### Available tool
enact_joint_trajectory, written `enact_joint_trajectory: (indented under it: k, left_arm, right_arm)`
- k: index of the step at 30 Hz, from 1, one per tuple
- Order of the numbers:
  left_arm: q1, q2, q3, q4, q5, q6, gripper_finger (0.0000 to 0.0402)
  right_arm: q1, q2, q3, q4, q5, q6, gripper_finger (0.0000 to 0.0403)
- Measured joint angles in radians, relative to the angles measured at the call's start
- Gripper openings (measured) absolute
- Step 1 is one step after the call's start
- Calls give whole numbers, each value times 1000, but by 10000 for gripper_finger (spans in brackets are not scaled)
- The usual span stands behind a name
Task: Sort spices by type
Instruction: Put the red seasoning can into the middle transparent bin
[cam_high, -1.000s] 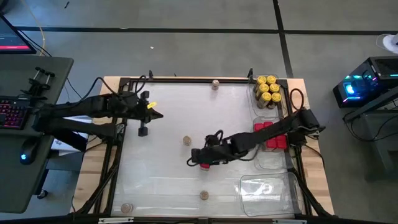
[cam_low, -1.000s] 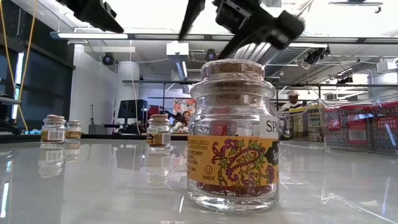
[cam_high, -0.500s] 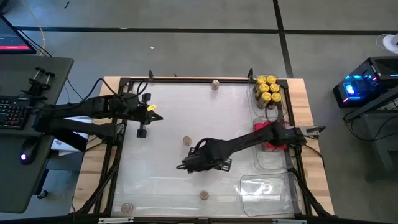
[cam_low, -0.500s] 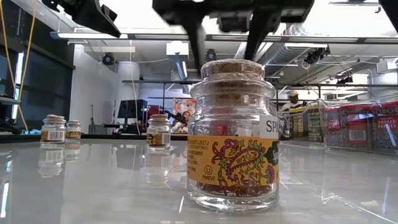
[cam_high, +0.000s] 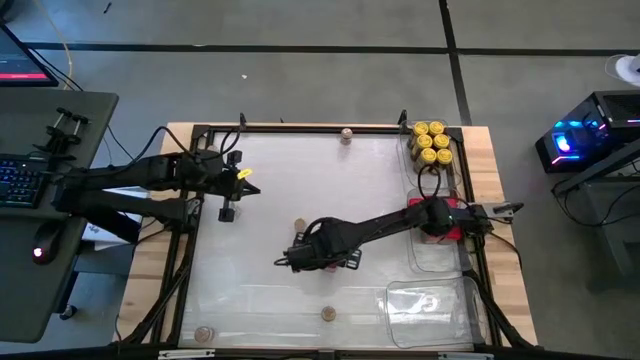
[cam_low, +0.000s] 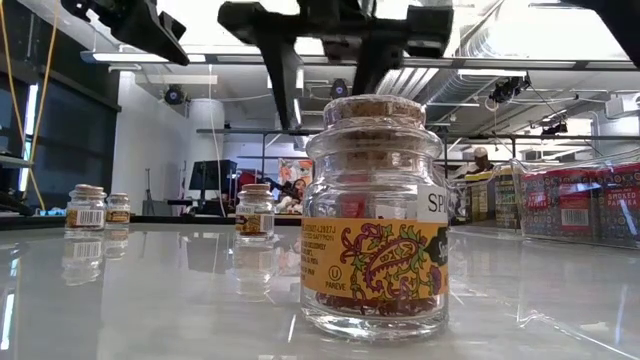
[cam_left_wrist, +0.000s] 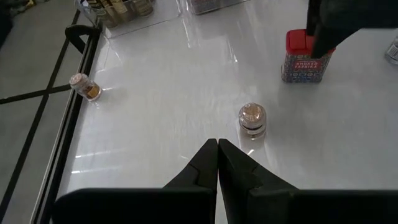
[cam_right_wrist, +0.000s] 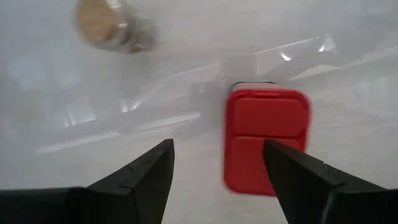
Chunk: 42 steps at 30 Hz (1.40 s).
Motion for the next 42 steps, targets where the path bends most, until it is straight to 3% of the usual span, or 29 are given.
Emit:
enact_joint_trajectory:
  k: [7, 15, 23, 27, 31, 42]
  left_arm:
    - [0, 0, 0, 2, 0, 0, 0]
    - [0, 2, 0, 3, -1, 0, 0]
    - [0, 3, 0, 3, -2, 0, 0]
    - [0, 3, 0, 3, -2, 0, 0]
    - [0, 3, 0, 3, -2, 0, 0]
    - [0, 3, 0, 2, -5, 0, 0]
  right_arm:
    - [9, -3, 60, 2, 86, -160, 243]
    - [8, 1, 30, 7, 43, -201, 259]
    - [9, 2, 30, -62, 35, -82, 340]
    - [15, 2, 30, -46, -4, -95, 346]
    - [25, 19, 31, -102, -25, -4, 346]
    - [15, 78, 31, -102, -11, 77, 346]
